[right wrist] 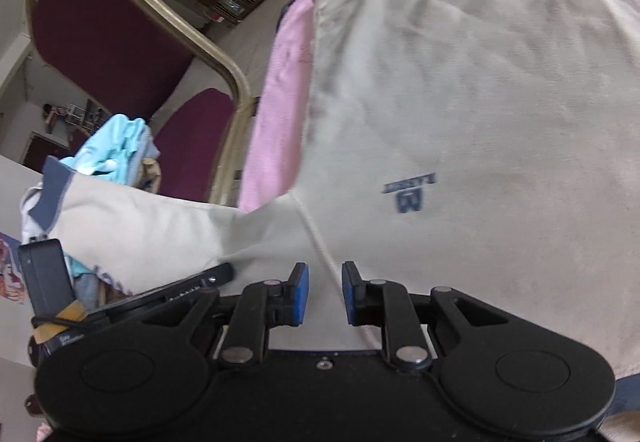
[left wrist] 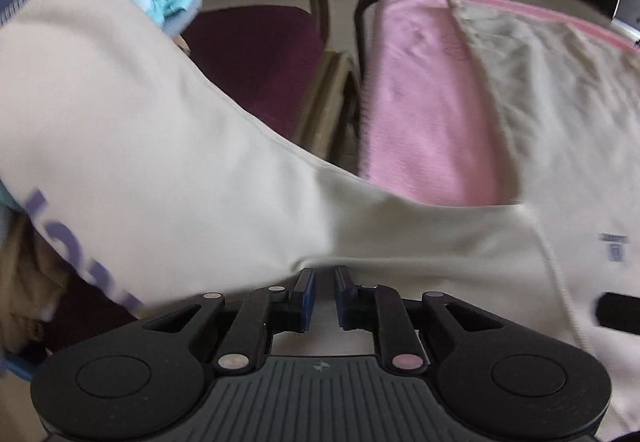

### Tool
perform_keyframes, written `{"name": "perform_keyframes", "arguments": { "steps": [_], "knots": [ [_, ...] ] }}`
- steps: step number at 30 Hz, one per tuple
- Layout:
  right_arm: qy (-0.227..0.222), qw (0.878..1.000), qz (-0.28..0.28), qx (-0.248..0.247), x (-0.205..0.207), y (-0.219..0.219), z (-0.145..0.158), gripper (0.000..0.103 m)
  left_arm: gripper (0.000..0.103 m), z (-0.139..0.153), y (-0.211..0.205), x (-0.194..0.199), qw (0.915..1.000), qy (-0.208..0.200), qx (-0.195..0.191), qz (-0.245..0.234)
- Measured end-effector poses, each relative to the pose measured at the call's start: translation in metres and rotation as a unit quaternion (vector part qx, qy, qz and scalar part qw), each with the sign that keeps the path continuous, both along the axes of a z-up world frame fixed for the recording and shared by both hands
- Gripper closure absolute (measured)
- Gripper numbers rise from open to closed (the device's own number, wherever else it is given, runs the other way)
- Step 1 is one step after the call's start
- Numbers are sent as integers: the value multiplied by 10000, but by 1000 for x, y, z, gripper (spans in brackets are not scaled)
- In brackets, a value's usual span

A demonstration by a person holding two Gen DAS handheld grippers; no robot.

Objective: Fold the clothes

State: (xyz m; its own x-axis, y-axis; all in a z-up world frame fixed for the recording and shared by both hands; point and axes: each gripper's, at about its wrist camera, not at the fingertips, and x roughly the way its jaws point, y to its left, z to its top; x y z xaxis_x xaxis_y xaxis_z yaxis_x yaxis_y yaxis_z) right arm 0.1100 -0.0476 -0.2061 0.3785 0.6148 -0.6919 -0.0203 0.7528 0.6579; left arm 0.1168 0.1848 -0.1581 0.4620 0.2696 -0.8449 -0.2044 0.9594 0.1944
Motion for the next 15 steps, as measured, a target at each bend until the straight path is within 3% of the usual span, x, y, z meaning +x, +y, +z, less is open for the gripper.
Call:
{"name": "perform_keyframes", "arguments": {
  "steps": [3, 6, 8, 12, 13, 14, 15],
  "knots": [
    [-35, 10000, -50, -31, -3, -1, 1, 84, 89, 6, -5, -5, 9999, -116, 94, -23],
    [-161, 9999, -1, -39, -6, -5, 6, 84, 88, 22, -19, -15, 9966, -664, -272, -412],
    [-215, 9997, 38, -111, 0, 5, 8, 84, 88, 22, -31, -10, 9938, -679, -500, -731],
    [-86, 9990, 262, -357, 12, 25, -2, 84, 84, -3, -41, 11, 9955, -245, -393, -831],
    [13, 9990, 216, -385, 14, 25, -8, 85, 81, -3, -37, 14, 9966, -290, -331, -702],
    [38, 9992, 111, -382, 14, 20, -12, 94, 81, -3, -34, 18, 9974, -336, -269, -573],
    [14, 9992, -23, -404, 12, 12, -13, 97, 86, -1, -29, 18, 9985, -413, -145, -326]
  ]
}}
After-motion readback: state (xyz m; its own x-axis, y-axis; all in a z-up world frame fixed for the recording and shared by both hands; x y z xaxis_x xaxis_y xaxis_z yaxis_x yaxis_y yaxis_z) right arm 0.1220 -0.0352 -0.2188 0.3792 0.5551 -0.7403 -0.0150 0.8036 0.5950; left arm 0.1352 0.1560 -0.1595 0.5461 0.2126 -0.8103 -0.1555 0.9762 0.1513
